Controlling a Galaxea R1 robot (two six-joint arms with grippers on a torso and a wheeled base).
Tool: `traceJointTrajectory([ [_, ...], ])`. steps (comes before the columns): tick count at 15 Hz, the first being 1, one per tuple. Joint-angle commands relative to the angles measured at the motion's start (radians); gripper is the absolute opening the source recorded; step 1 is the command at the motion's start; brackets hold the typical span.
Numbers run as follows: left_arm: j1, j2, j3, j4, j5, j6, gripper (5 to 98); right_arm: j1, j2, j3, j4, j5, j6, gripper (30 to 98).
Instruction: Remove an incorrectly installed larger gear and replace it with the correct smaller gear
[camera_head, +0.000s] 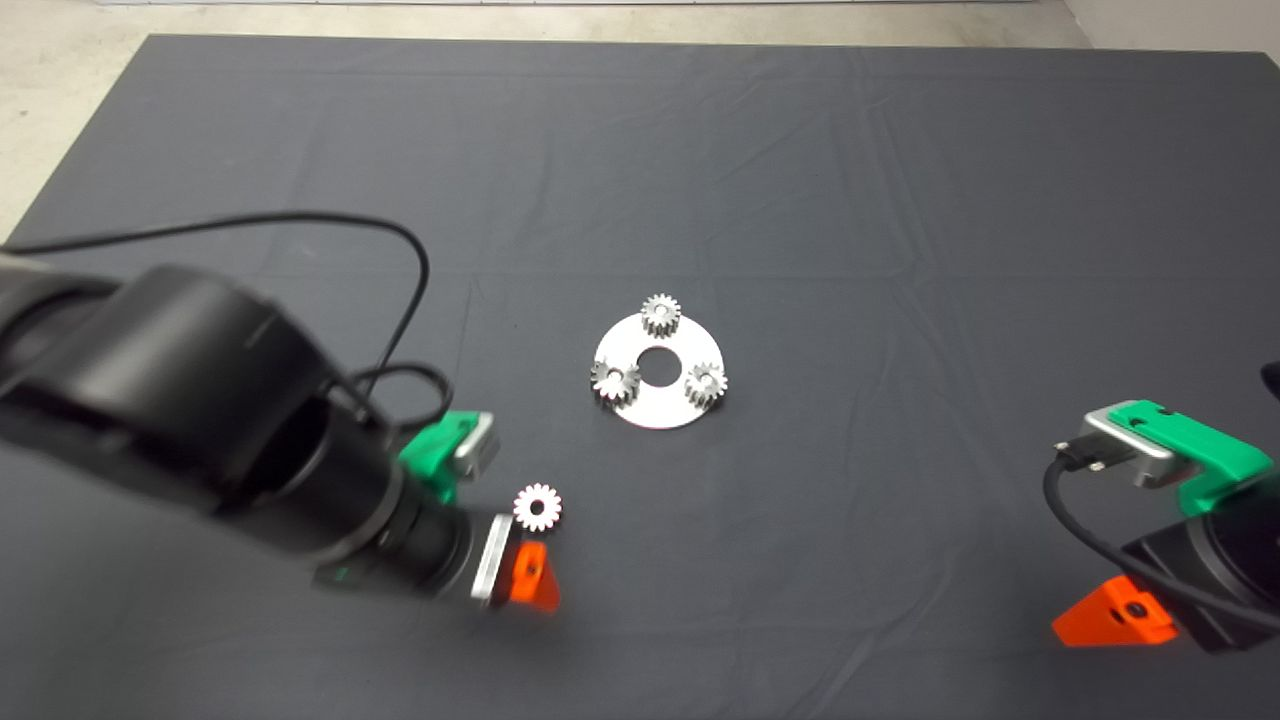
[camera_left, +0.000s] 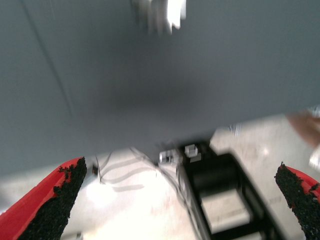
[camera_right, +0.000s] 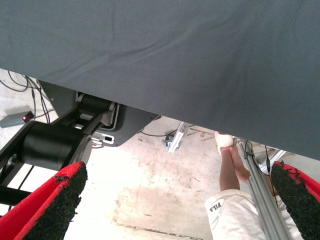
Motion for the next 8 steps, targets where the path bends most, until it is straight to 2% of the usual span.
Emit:
traceJointTrajectory([
  [1,-0.009,0.115,-0.230,0.032,-0.037,0.128,97.6,0.017,0.003,0.003,0.031,-0.058,-0.005,97.0],
  [3,-0.010,0.202,-0.329,0.033,-0.059,0.147,97.6,0.017,0.005,0.002,0.030,-0.058,-0.005,96.9],
  [4,-0.010,0.236,-0.372,0.033,-0.059,0.153,97.6,0.017,0.005,0.003,0.028,-0.058,-0.005,96.9],
  [7,-0.014,0.279,-0.443,0.033,-0.059,0.179,97.6,0.017,0.004,0.002,0.030,-0.058,-0.004,96.9],
  [8,-0.014,0.300,-0.493,0.033,-0.060,0.209,97.6,0.018,0.005,0.002,0.031,-0.058,-0.004,96.9],
])
